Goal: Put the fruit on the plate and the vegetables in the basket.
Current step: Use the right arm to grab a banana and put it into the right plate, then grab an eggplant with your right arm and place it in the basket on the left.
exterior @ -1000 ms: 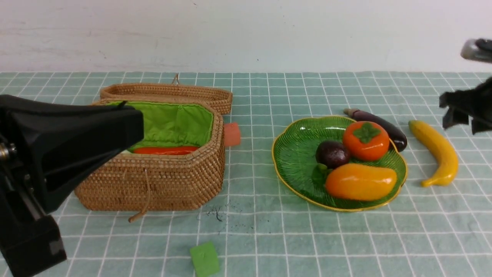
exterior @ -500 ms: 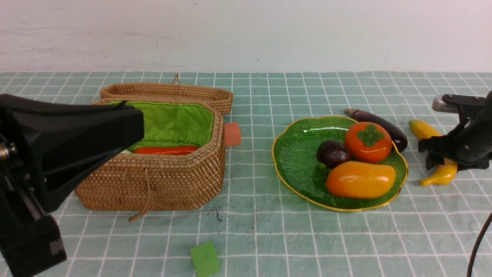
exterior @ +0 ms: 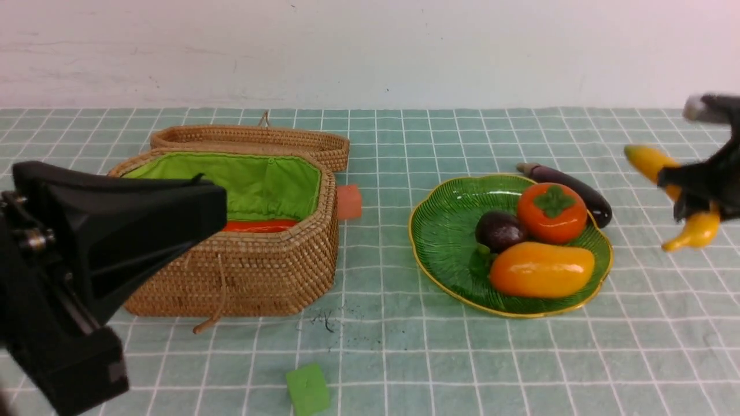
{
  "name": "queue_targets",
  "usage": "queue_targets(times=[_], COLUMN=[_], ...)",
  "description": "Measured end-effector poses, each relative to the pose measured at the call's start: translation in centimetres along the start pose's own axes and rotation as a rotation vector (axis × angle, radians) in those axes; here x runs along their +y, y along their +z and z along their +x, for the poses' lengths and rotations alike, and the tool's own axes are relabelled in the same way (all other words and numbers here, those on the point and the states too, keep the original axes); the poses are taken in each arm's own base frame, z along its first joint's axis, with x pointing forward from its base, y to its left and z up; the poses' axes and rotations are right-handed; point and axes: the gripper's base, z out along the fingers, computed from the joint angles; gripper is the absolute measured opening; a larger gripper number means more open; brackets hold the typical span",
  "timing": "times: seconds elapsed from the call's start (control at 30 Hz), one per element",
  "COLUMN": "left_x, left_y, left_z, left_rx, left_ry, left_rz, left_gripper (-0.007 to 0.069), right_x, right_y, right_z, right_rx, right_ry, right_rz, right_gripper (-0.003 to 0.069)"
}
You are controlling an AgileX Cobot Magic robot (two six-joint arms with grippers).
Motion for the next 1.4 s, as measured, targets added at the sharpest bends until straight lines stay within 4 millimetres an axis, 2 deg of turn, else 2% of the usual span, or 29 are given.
queue_targets(times=[0.03, 0.07, 0.1, 0.13, 0.17, 0.2, 0.23, 0.33, 0.37, 0.43, 0.5, 0.53, 0.63, 0.73, 0.83, 0.9, 1.07, 1.2, 1.33, 1.4], left_x=[0.1, 0.2, 0.2, 0.3, 0.3, 0.4, 0.4, 0.4, 0.5, 0.5, 0.5, 0.5, 0.5, 0.5, 0.5, 0.5, 0.5, 0.5, 0.5, 0.5], left_y=[0.3, 0.4, 0.4, 0.5, 0.5, 0.5, 0.5, 0.5, 0.5, 0.5, 0.5, 0.5, 0.5, 0.5, 0.5, 0.5, 0.5, 0.5, 0.5, 0.5], left_z=[0.2, 0.2, 0.3, 0.4, 0.5, 0.5, 0.7, 0.8, 0.8, 0.8, 0.9, 0.9, 0.9, 0.9, 0.9, 0.9, 0.9, 0.9, 0.9, 0.9], left_rx=[0.017, 0.027, 0.029, 0.043, 0.051, 0.058, 0.071, 0.084, 0.087, 0.089, 0.095, 0.096, 0.098, 0.1, 0.1, 0.1, 0.1, 0.1, 0.099, 0.097], left_ry=[0.004, 0.005, 0.004, 0.001, -0.001, -0.003, -0.004, -0.01, -0.012, -0.012, -0.012, -0.012, -0.012, -0.012, -0.012, -0.012, -0.012, -0.012, -0.012, -0.012], left_rz=[-0.014, -0.023, -0.026, -0.035, -0.039, -0.042, -0.048, -0.051, -0.052, -0.053, -0.054, -0.054, -0.055, -0.055, -0.055, -0.055, -0.055, -0.055, -0.055, -0.055], left_gripper=[0.0008, 0.0008, 0.0008, 0.0008, 0.0008, 0.0008, 0.0008, 0.0011, 0.0013, 0.0015, 0.0015, 0.0015, 0.0018, 0.0018, 0.0021, 0.0022, 0.0023, 0.0023, 0.0024, 0.0024], right_x=[2.6, 4.2, 4.7, 8.0, 9.6, 10.7, 13.6, 16.3, 16.9, 17.3, 17.6, 17.6, 17.8, 17.9, 17.9, 17.9, 17.9, 17.9, 18.0, 17.8], right_y=[-2.5, -3.4, -3.8, -4.8, -4.9, -4.9, -4.2, -1.8, -0.5, 0.8, 3.3, 3.3, 5.1, 5.6, 5.7, 5.7, 5.7, 5.0, 0.7, -0.8], right_z=[0.1, 0.3, 0.4, 1.1, 1.5, 1.8, 2.7, 3.7, 4.1, 4.4, 5.0, 5.0, 5.5, 5.6, 5.5, 5.5, 5.5, 5.3, 4.0, 3.4], right_rx=[-0.019, -0.023, -0.028, -0.033, -0.032, -0.027, -0.021, -0.001, 0.01, 0.023, 0.053, 0.051, 0.08, 0.084, 0.075, 0.07, 0.068, 0.064, 0.026, 0.002], right_ry=[-0.002, -0.012, -0.009, -0.044, -0.069, -0.079, -0.096, -0.065, -0.026, -0.001, 0.053, 0.056, 0.109, 0.125, 0.13, 0.131, 0.132, 0.127, 0.024, -0.028], right_rz=[-0.084, -0.133, -0.153, -0.247, -0.283, -0.31, -0.365, -0.392, -0.389, -0.383, -0.373, -0.373, -0.373, -0.376, -0.378, -0.378, -0.378, -0.386, -0.421, -0.419], right_gripper=[0.0318, 0.0318, 0.0318, 0.0318, 0.0318, 0.0318, 0.0318, 0.0318, 0.0318, 0.0318, 0.0318, 0.0318, 0.0318, 0.0318, 0.0352, 0.0423, 0.0523, 0.0524, 0.0453, 0.0422])
